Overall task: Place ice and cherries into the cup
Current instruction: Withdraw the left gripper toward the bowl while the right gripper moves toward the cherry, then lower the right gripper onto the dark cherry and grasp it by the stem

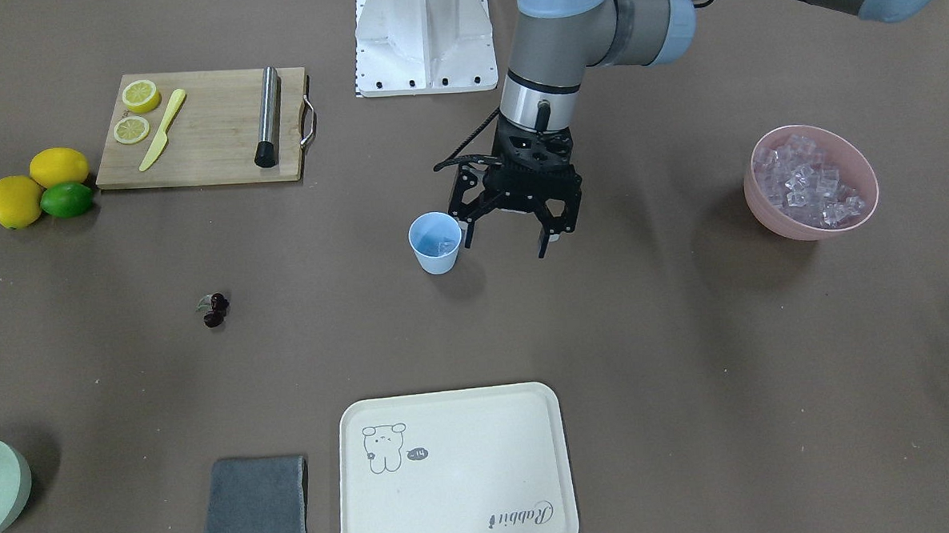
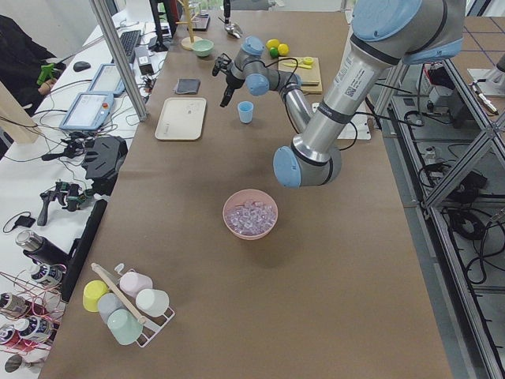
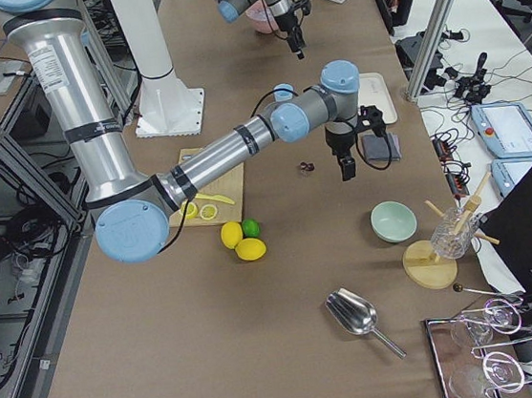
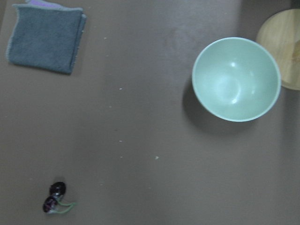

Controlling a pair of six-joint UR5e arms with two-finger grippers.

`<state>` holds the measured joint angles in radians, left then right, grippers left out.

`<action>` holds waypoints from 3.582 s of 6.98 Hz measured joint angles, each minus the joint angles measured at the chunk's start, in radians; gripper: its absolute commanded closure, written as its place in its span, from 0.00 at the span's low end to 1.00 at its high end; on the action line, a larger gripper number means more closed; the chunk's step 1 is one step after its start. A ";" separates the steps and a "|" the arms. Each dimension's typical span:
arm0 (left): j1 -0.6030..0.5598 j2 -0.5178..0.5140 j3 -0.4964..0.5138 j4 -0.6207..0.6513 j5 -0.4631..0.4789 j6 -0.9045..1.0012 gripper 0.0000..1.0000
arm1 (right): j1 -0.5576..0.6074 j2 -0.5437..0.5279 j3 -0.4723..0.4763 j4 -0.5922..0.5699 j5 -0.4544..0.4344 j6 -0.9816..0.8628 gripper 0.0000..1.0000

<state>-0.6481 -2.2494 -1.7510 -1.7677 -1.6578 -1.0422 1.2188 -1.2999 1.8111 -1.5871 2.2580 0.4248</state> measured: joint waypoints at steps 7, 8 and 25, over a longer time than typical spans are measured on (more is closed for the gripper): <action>-0.229 0.146 -0.070 0.013 -0.200 0.195 0.03 | -0.388 0.007 -0.137 0.382 -0.274 0.309 0.00; -0.232 0.146 -0.070 0.014 -0.206 0.197 0.03 | -0.408 0.013 -0.218 0.504 -0.290 0.364 0.00; -0.226 0.137 -0.079 0.014 -0.214 0.194 0.03 | -0.392 0.019 -0.143 0.517 -0.210 0.486 1.00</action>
<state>-0.8744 -2.1123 -1.8300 -1.7534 -1.8715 -0.8483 0.8266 -1.2813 1.6681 -1.0705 2.0479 0.9112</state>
